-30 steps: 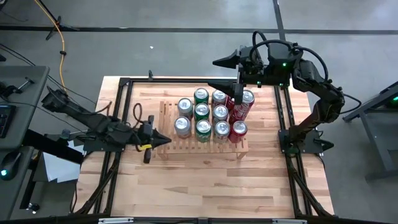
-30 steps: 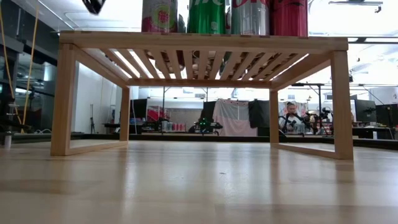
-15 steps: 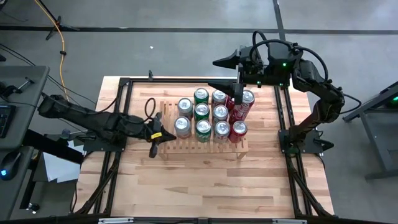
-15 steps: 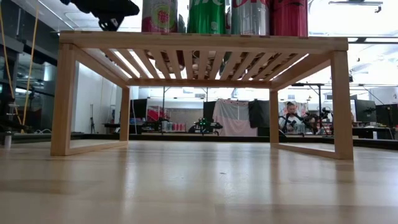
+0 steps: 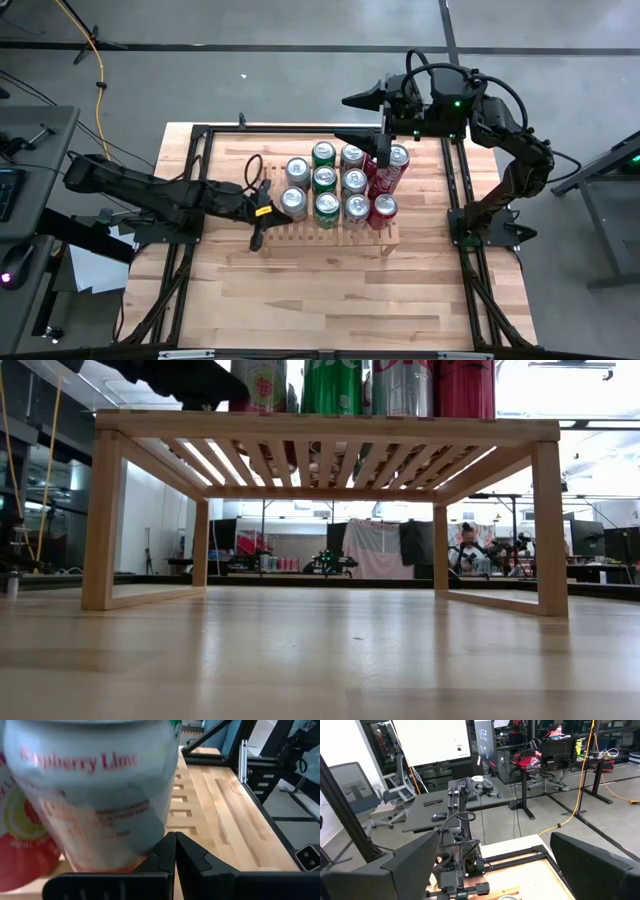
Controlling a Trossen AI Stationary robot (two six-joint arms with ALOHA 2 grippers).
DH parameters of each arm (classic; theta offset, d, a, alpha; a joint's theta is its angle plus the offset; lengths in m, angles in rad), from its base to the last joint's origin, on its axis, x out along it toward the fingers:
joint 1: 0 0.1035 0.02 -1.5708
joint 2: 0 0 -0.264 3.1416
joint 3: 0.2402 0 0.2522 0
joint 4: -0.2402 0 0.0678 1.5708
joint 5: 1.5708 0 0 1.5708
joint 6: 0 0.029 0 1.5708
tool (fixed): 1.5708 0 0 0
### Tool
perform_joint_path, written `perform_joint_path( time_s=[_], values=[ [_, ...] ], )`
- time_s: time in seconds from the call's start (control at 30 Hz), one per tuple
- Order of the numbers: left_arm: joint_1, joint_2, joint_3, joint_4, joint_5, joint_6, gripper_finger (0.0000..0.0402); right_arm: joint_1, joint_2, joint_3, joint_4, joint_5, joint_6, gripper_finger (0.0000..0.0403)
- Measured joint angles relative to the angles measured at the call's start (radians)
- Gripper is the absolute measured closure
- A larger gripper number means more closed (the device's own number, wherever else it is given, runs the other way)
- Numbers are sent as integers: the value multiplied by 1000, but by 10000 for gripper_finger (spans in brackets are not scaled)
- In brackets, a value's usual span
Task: Place canned beverage on shelf
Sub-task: Put the white pink soda can on the shelf
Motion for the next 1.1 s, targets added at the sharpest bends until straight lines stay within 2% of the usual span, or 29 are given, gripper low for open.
perform_joint_path(
  time_s=[1.1],
  values=[
    [64,-8,0,44,-7,71,401,0,0,0,0,0,4,32]
  ],
)
